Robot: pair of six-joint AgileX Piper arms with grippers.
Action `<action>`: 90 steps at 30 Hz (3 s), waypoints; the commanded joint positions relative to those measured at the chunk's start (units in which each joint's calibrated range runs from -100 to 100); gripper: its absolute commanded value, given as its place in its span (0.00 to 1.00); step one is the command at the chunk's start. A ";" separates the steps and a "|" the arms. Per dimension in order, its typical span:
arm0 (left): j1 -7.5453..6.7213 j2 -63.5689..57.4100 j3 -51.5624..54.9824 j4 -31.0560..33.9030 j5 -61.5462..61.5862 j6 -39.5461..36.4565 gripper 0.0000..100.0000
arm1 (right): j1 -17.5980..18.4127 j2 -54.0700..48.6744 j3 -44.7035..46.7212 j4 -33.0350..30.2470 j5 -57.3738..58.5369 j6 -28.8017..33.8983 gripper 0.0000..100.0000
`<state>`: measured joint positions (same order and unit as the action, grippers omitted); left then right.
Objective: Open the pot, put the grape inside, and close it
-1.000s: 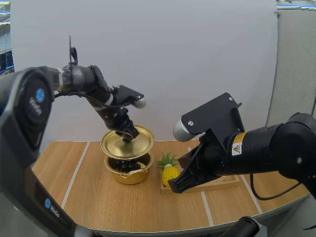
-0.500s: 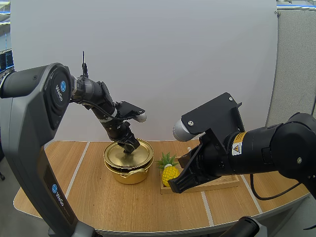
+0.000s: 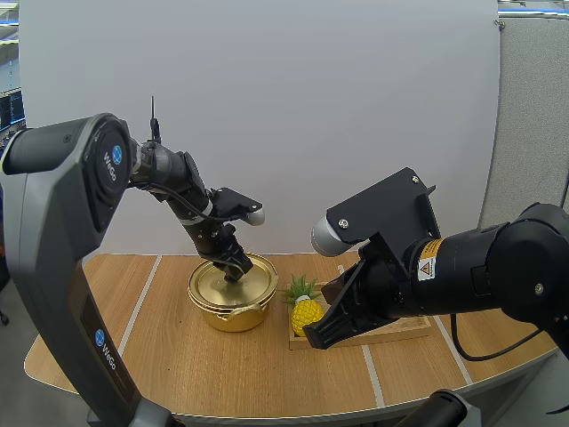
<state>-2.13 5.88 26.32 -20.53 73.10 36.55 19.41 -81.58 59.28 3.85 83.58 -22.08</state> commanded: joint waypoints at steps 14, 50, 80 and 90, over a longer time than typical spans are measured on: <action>-0.05 2.15 1.35 0.21 7.33 0.06 0.12 | -0.30 -0.50 0.17 -0.23 0.18 -0.52 0.00; -0.05 -41.46 -13.00 0.08 26.90 -3.63 1.00 | -1.07 -0.50 0.17 -1.18 -0.36 -0.52 0.00; -0.05 -88.56 16.16 -2.37 26.90 -12.60 0.00 | -9.89 -18.30 0.03 0.96 1.94 -0.52 0.00; -0.05 -103.28 32.79 -4.18 -0.24 -21.09 0.00 | -14.02 -18.42 0.13 1.84 -14.73 -0.52 0.00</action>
<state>-2.13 -95.27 56.03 -23.18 86.20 18.12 6.28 -99.63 59.28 5.37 76.04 -22.08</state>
